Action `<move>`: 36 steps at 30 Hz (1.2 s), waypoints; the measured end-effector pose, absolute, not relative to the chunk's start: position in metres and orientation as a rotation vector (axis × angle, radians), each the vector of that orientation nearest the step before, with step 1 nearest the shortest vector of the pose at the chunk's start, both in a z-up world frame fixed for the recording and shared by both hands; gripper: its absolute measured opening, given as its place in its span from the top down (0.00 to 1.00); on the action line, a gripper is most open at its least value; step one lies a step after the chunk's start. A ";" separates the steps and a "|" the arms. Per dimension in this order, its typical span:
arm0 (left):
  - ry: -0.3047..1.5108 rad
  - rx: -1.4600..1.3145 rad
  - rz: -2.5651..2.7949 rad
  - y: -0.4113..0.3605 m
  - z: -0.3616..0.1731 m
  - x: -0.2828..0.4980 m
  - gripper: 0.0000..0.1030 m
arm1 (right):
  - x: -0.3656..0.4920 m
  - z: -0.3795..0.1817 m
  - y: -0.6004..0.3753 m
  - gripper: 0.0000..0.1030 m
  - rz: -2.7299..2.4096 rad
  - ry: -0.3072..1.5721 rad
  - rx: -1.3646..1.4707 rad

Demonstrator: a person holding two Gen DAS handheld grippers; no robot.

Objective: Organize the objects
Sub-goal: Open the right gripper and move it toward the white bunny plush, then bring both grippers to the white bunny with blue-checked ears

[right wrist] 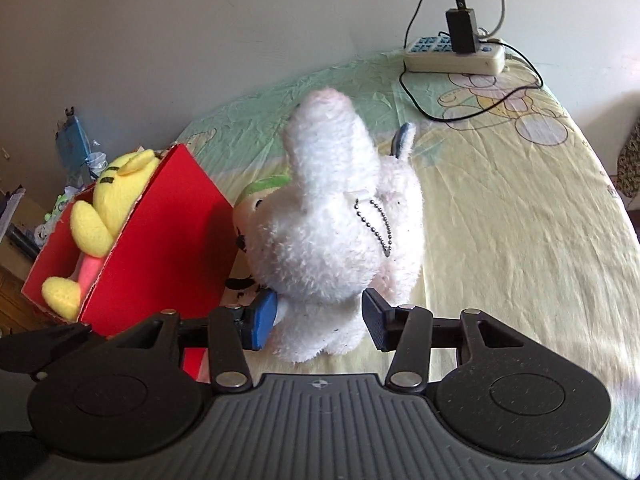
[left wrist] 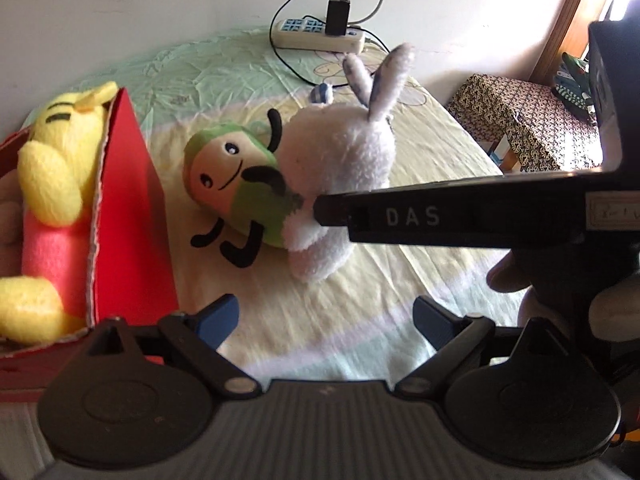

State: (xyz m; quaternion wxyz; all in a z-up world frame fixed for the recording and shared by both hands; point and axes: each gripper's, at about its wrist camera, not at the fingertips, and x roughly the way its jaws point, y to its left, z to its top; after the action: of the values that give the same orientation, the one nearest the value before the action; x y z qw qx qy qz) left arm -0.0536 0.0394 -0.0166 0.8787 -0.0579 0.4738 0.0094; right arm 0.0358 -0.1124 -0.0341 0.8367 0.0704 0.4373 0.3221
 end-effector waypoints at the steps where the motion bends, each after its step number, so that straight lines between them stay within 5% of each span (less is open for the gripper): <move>1: 0.985 -0.117 0.020 0.039 -0.016 -0.054 0.09 | 0.038 -0.035 -0.117 0.50 0.673 0.930 0.165; 22: 0.882 -0.064 -0.275 0.004 0.002 0.021 0.09 | 0.052 -0.058 -0.231 0.50 0.473 0.991 0.366; 36: 1.029 -0.200 -0.390 0.005 -0.047 0.071 0.20 | 0.067 -0.094 -0.270 0.51 0.505 1.100 0.873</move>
State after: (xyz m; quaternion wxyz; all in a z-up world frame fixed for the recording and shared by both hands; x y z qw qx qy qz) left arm 0.0707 0.0054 -0.0467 0.8477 -0.0950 0.4880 -0.1852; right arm 0.0674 -0.2701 -0.0938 0.7343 0.3970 0.5005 0.2295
